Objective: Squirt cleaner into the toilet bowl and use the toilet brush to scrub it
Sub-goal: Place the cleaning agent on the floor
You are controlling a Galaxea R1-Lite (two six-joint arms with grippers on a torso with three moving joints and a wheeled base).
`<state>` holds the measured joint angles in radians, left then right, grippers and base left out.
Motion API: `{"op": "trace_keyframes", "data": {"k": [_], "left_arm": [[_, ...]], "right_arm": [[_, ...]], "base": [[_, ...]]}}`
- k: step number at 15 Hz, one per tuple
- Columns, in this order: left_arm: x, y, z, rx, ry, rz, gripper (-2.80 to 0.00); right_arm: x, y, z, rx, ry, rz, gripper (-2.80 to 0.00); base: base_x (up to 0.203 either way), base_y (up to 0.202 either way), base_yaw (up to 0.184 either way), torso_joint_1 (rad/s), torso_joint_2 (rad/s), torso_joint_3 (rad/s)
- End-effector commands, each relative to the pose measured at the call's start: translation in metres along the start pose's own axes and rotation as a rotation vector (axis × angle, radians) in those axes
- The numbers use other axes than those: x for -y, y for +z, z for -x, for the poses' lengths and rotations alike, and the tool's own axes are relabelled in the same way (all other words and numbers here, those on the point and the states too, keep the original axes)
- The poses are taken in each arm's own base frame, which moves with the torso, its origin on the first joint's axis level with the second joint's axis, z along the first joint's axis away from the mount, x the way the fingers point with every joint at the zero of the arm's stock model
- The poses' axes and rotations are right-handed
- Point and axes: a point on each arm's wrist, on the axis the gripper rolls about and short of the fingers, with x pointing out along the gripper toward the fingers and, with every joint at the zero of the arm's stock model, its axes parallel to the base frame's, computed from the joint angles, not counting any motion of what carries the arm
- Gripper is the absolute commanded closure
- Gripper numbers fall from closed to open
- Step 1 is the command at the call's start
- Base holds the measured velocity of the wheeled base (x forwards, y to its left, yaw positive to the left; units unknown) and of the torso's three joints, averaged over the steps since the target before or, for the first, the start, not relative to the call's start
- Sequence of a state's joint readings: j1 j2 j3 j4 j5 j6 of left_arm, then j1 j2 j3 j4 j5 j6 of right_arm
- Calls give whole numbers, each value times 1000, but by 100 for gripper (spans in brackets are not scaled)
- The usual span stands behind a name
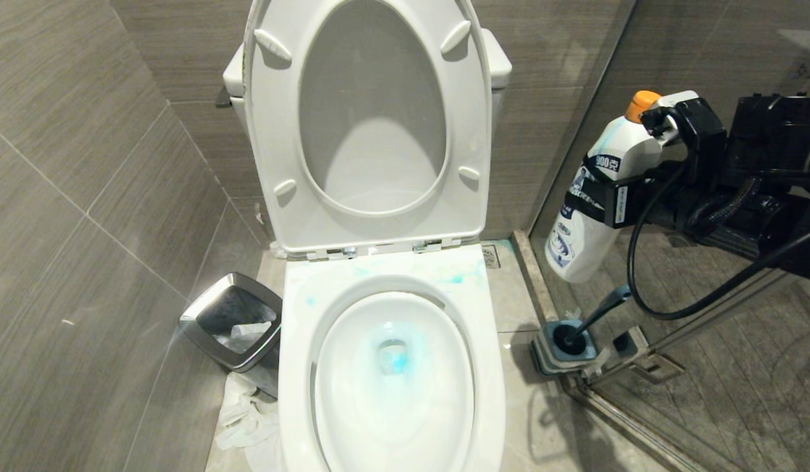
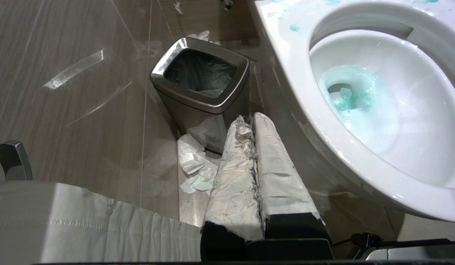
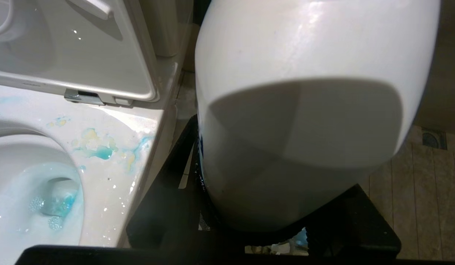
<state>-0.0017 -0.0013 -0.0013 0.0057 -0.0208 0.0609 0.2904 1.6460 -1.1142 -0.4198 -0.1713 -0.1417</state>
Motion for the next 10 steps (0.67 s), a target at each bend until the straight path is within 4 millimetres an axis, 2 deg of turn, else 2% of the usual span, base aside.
{"op": "trace_keyframes", "data": {"k": [1,5,10], "left_arm": [[0,0,0,-1,-1,1,0],[0,0,0,-1,1,3,0],[0,0,0,-3,2,3,0]], "right_arm": [[-2,-6,-8,9,-2,-1,0],[-8,-24,-34,70,-13,7,0],[-10,-32,-43,50,-10,13,0]], "base": [[0,0,0,0,0,0],[0,0,0,1,1,-22],[0,0,0,4,2,-169]]}}
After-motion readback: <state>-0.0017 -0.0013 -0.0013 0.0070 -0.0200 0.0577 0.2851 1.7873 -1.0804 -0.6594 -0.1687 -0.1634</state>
